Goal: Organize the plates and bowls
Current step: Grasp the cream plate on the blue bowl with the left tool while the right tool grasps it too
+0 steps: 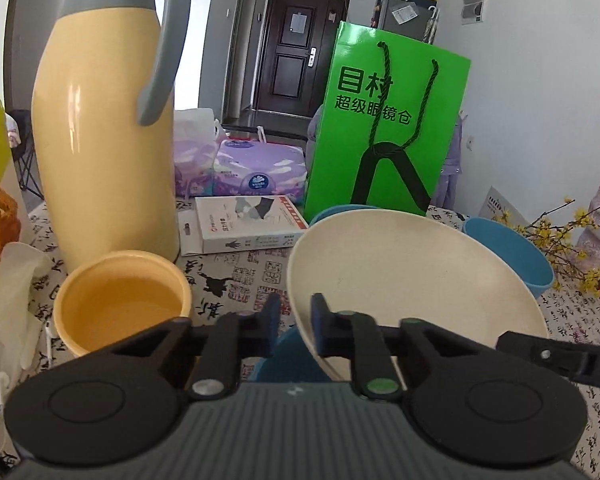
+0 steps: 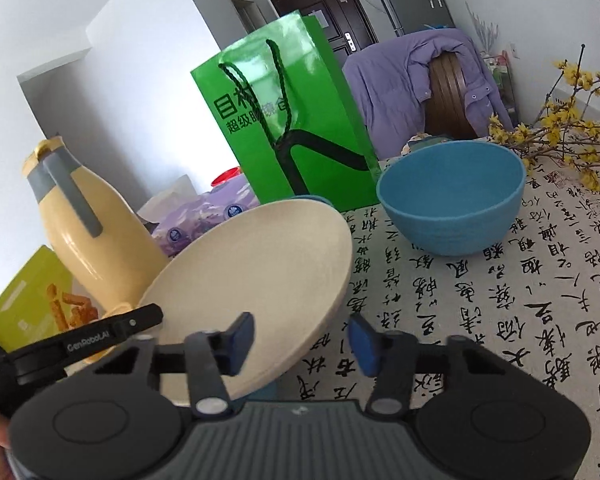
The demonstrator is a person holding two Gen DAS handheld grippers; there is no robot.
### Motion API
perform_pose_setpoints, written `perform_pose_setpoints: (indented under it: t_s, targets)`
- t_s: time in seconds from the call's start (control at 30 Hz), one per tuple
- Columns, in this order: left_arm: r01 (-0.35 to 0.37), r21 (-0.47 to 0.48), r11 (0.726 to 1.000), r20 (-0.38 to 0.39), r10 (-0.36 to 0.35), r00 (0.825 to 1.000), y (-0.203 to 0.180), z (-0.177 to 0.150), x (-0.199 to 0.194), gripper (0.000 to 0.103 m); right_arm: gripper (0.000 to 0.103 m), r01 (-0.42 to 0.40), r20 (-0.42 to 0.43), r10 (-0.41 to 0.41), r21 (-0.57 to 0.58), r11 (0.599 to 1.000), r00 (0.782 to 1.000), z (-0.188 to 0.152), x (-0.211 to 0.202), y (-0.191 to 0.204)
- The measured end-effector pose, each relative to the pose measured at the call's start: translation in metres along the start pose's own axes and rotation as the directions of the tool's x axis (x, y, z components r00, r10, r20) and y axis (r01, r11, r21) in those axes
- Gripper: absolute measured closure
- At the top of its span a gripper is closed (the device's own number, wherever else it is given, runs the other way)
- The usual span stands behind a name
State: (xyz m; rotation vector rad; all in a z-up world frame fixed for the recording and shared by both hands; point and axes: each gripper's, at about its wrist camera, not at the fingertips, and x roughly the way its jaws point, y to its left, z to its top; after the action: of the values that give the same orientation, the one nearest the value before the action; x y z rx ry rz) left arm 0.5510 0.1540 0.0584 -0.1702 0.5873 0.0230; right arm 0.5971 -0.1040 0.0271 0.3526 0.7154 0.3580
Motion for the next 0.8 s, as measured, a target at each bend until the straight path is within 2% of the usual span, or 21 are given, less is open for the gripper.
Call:
perform_pose_setpoints:
  t_s: [0.03,0.1,0.37,0.63,0.8]
  targets:
    - [0.0,0.005,1.0,0.006,0.0,1.0,-0.001,0.0,0.0,0.091,0.071,0.004,-0.003,-0.004,-0.001,1.0,1.0,0.0,0.003,0.001]
    - [-0.007,0.024,1.0,0.022,0.007,1.0,-0.005,-0.001,-0.001,0.091,0.075,0.014,-0.002,-0.014,0.007,1.0,1.0,-0.001,0.007,0.001]
    - [-0.024,0.016,1.0,0.022,0.024,0.999,-0.01,-0.004,-0.016,0.092,0.08,0.028,0.016,-0.028,0.003,1.0,0.999,-0.003,-0.003,0.003]
    - [-0.037,0.008,0.999,0.085,0.036,0.996,-0.02,-0.018,-0.07,0.092,0.082,-0.004,0.042,0.004,0.004,1.0,0.999,-0.016,-0.046,0.007]
    - [-0.056,-0.031,0.998,0.121,0.059,0.991,-0.022,-0.036,-0.111,0.092,0.082,-0.011,0.075,0.015,-0.049,0.999,0.997,-0.03,-0.078,0.02]
